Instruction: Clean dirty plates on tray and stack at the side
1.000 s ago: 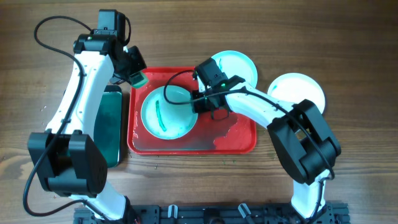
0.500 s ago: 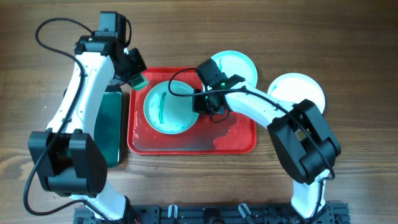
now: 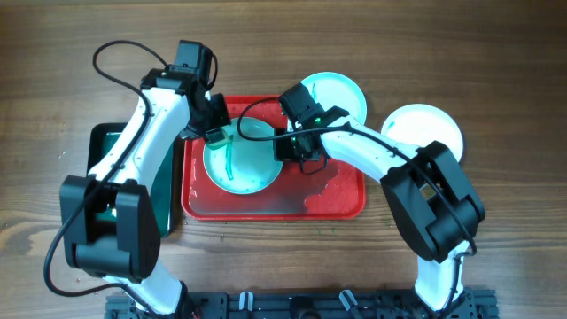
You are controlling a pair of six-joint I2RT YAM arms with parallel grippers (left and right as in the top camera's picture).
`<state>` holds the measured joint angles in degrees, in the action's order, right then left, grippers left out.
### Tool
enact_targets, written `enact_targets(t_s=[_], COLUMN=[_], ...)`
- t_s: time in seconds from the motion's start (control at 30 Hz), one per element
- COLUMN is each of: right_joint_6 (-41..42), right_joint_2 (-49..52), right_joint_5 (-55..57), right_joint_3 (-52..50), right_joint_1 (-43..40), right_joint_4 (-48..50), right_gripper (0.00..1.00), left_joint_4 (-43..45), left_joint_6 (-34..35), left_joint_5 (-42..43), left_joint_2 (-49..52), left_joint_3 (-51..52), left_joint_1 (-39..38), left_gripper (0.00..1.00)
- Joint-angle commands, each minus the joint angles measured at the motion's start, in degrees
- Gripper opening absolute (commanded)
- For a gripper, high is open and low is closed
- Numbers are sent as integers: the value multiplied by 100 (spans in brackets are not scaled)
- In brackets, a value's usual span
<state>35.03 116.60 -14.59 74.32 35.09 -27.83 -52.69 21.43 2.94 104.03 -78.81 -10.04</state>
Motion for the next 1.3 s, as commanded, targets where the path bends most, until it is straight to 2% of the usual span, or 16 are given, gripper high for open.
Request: enact_targets(t_s=[0.0,0.37,0.5,0.77,0.8,0.83,0.9,0.97,1.0,1.07,1.1,1.13,1.27], right_joint_6=[-127,-160,-157,-151,-153,-151,-151,-157,-157,-157,-157,-155,-157], right_joint_2=[162,162,162,162,162,162,162,162,162,162,162,162,162], right_joint_5=[-68,-98,-98,-101,-101,-101,-101,-101,-101,-101,-101,-101,-101], right_joint_3=[2,2,2,2,2,2,2,2,2,2,2,2,2], right_joint_1=[31,31,28,28,31,28,28,28,28,28,28,28,28], right_joint_4=[-4,13,13,22,22,22,24,24,22,24,28,33,33], right_gripper=[4,4,4,4,4,4,4,4,4,4,4,4,4], left_joint_4=[68,264,470,2505,2623,2721,2793,2811,2833,2876,2889,2920,3259], left_joint_6=[-280,-1521,-1436,-1314,-1375,-1528,-2135,-2166,-2024,-1113,-420,-74,811], left_joint_5=[48,308,304,358,557,1178,3025,3193,2907,1690,647,94,-1486], left_joint_2=[48,127,229,271,271,271,271,269,269,269,269,269,269], left_joint_3=[98,144,601,2061,2135,2186,2186,2184,2179,2179,2179,2179,2179], left_joint_1=[-24,-63,-186,-461,-501,-538,-560,-555,-533,-450,-369,-313,-166], left_gripper=[4,4,4,4,4,4,4,4,4,4,4,4,4])
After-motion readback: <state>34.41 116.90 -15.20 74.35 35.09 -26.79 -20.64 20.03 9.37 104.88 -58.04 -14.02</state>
